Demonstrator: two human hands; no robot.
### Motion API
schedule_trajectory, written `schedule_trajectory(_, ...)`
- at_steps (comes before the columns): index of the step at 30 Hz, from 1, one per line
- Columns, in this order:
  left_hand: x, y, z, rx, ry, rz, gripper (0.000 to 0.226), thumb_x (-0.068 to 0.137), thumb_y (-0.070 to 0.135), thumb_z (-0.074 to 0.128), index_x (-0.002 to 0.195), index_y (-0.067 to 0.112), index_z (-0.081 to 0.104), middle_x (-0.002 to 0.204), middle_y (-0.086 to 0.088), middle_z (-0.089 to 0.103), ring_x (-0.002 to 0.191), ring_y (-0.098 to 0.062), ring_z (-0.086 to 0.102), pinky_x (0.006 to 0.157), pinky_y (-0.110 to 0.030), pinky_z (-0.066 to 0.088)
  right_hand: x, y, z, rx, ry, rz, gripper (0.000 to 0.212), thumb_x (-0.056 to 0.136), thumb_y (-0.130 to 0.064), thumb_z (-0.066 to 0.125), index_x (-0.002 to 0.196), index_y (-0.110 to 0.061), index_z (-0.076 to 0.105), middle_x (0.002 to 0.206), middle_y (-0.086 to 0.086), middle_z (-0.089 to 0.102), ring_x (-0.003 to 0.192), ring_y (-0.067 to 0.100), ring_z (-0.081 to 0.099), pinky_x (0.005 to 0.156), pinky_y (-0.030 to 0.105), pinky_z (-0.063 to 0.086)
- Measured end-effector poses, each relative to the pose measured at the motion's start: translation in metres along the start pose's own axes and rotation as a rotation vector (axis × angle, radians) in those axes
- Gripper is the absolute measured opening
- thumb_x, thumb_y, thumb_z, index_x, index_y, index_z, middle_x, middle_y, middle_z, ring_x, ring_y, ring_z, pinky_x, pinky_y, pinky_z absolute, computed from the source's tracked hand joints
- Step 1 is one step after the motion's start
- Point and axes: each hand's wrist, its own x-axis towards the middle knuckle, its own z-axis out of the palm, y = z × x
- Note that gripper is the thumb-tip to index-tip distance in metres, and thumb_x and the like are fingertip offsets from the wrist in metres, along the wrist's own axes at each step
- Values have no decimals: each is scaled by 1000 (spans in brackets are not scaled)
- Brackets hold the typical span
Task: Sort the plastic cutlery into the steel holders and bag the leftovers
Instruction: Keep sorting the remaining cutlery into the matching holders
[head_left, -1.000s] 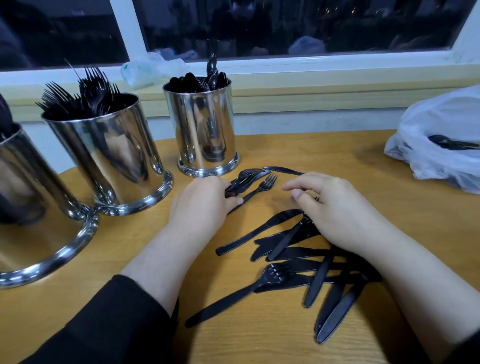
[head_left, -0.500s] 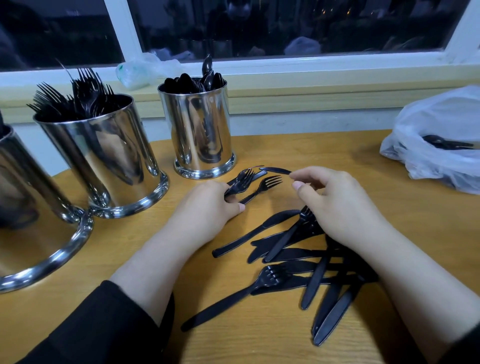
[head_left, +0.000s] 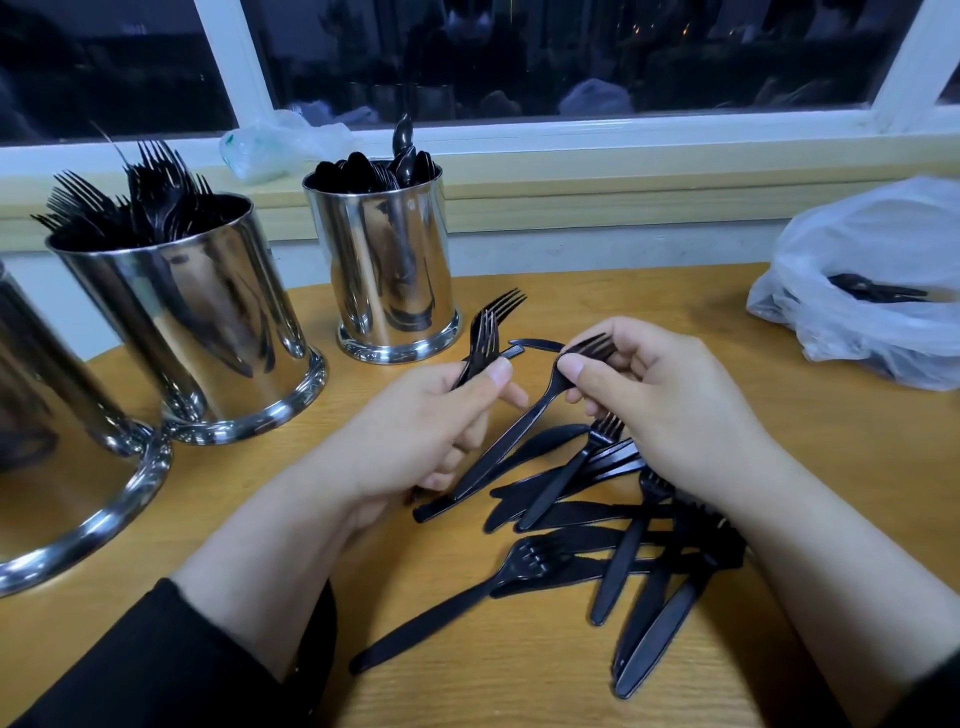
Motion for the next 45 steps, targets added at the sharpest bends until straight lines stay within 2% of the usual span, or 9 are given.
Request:
schedule_trajectory(7,-2,1,5,-150,-31,-44,51,90,68,48,120,29,64,69,6,39,54,-9,23,42,-22,19,-4,-6,1,143,5,-74,4,92,-16,71,90,-13,69,75,1,73,66,9,64,66,23,54)
schedule_trajectory(10,-1,0,5,-179,-11,-11,39,105,51,45,110,19,67,73,3,40,55,-10,24,42,-21,18,-3,-6,1,105,13,-75,6,95,-15,66,91,-15,70,76,1,73,67,8,64,68,26,55)
schedule_trajectory(16,0,-1,14,-32,66,104,30,108,32,49,94,18,72,67,3,43,54,-12,36,48,-23,36,-2,-7,6,127,55,49,15,93,-18,72,83,-7,68,69,6,73,57,10,60,59,24,50)
schedule_trajectory(19,2,-2,18,3,111,135,31,106,31,52,92,19,76,73,3,60,66,-14,58,64,-32,50,0,-4,9,117,109,109,25,91,-23,74,72,-8,65,62,4,70,54,11,56,58,27,48)
schedule_trajectory(22,0,0,24,-3,101,115,27,107,32,52,101,17,73,83,-3,75,63,-21,68,61,-40,55,1,-3,11,144,132,153,24,92,-21,73,71,-10,68,60,3,68,53,11,55,56,29,47)
schedule_trajectory(27,-3,1,31,64,119,121,29,107,35,51,95,14,67,74,-11,73,46,-24,57,43,-27,46,1,-2,11,112,134,134,24,97,-19,66,76,-10,74,63,4,70,56,11,59,60,30,49)
schedule_trajectory(36,-4,2,37,1,106,100,21,107,28,52,107,22,72,75,-13,72,53,-27,64,50,-32,57,-4,-3,14,26,93,149,44,97,-37,64,64,-7,60,56,1,50,56,20,45,60,40,41)
schedule_trajectory(41,0,-3,37,234,201,162,31,107,31,52,78,24,64,60,0,59,44,-14,44,51,-29,39,-3,-6,16,98,114,155,45,97,-33,66,57,-11,61,53,0,55,52,11,50,55,25,44)
schedule_trajectory(45,0,-2,33,399,198,208,31,107,35,51,78,26,60,57,7,44,50,-8,37,52,-27,34,-4,-8,17,119,110,138,45,95,-38,66,59,-10,64,55,1,59,53,11,52,54,21,45)
